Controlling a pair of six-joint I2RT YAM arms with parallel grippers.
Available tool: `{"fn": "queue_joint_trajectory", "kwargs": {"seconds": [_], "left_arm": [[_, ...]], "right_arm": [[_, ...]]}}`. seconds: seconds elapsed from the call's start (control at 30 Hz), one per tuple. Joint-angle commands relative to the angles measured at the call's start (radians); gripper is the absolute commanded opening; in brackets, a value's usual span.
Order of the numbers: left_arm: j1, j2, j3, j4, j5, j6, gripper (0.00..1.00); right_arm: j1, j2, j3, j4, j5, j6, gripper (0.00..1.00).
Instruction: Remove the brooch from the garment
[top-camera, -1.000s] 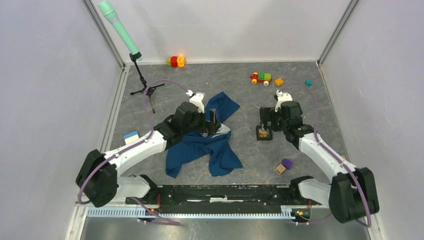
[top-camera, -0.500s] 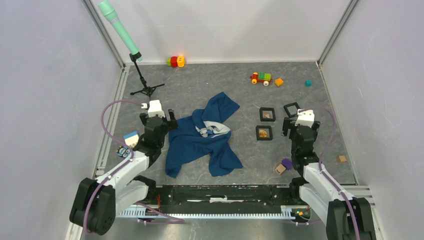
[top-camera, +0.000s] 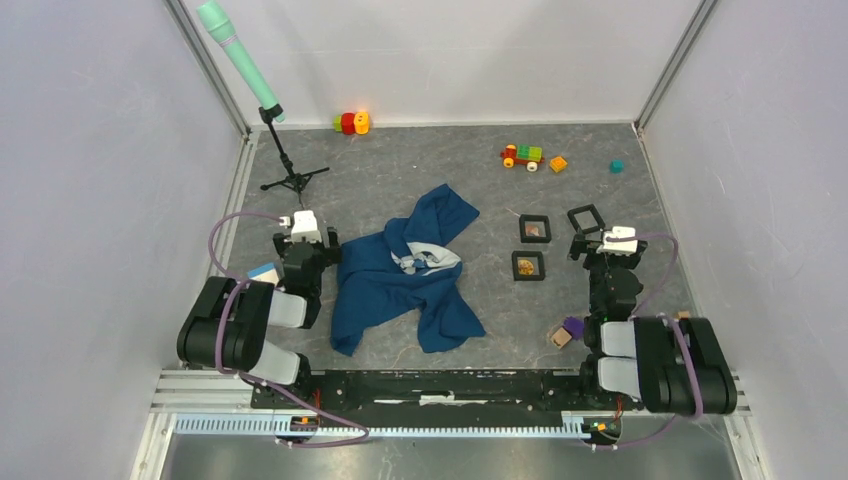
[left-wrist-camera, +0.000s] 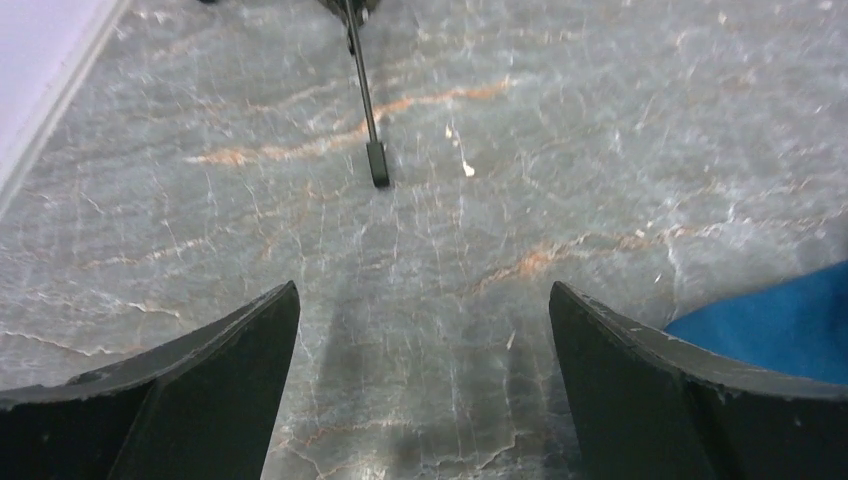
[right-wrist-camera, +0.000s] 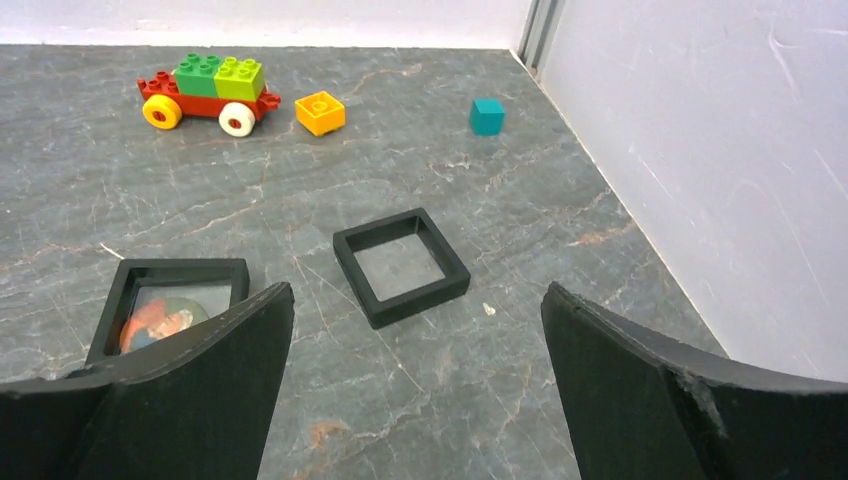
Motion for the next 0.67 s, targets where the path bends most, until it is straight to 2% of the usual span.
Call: {"fn": "queue_joint_trajectory", "kwargs": {"seconds": [0.0,0.03,0.13,0.2,0.63], "left_arm": [[0.019,0.011,0.038,0.066,0.085,0.049,1.0],[0.019,0.038,0.045,0.101,0.088,0.059,1.0],[0.02,0.023,0.036,0.092,0.089,0.054,1.0],[0.024,0.037,0.053,0.083,0.095,0.052,1.0],[0.04,0.034,0.063,0.058,0.127,0.044,1.0]], "right_arm": [[-0.003,0.174,-0.222,0.422,-0.054,-0.03,0.98],[-0.003,0.21,-0.222,0.488,-0.062,-0.03,0.98],[0.013,0.161,-0.144,0.256,-0.065,-0.051,0.98],[0.078,0.174,-0.082,0.162,-0.064,-0.128,0.98],[0.092,0.178,-0.093,0.184,-0.045,-0.126,0.98]]}}
